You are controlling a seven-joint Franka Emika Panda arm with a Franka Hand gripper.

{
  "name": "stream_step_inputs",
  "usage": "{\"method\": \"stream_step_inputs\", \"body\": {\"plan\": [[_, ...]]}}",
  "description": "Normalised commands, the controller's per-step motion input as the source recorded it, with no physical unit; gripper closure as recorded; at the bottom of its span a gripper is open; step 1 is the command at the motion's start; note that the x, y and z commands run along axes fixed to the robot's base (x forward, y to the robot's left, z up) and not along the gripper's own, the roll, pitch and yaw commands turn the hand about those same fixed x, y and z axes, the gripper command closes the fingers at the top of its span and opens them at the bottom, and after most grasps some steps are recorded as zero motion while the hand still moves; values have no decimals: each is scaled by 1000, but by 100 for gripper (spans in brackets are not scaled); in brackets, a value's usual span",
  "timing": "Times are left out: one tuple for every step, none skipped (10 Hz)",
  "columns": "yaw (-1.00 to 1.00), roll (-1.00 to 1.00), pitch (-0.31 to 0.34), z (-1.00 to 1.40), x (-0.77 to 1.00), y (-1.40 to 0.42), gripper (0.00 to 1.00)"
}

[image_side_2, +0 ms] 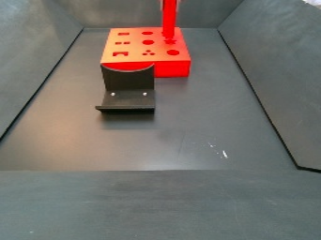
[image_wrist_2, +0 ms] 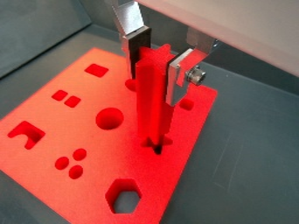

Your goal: Insert the star object.

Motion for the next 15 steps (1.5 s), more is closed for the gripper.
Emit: {"method": "stream_step_inputs", "body": {"plan": [[-140,234,180,-186,-14,0,100],[-63,96,60,-146,-9,0,100],[-17,34,0,-160,-80,0,100],[0,0,-21,-169,0,0,100],[0,0,-21,-174,0,0,100],[0,0,-19,-183,3,0,100],[0,0,0,-126,217,-11,100],[0,27,0,-131,263,-6,100],[-17,9,0,-146,123,0,100],[-77,6,0,-134,34,0,100],[-106,24,0,-191,0,0,100],[-160,0,-97,-649,-63,0,100],[-297,0,-151,-929,-340,40,100],[-334,0,-151,-849,-34,0,100],[-303,4,-119,-926,69,0,100]]}}
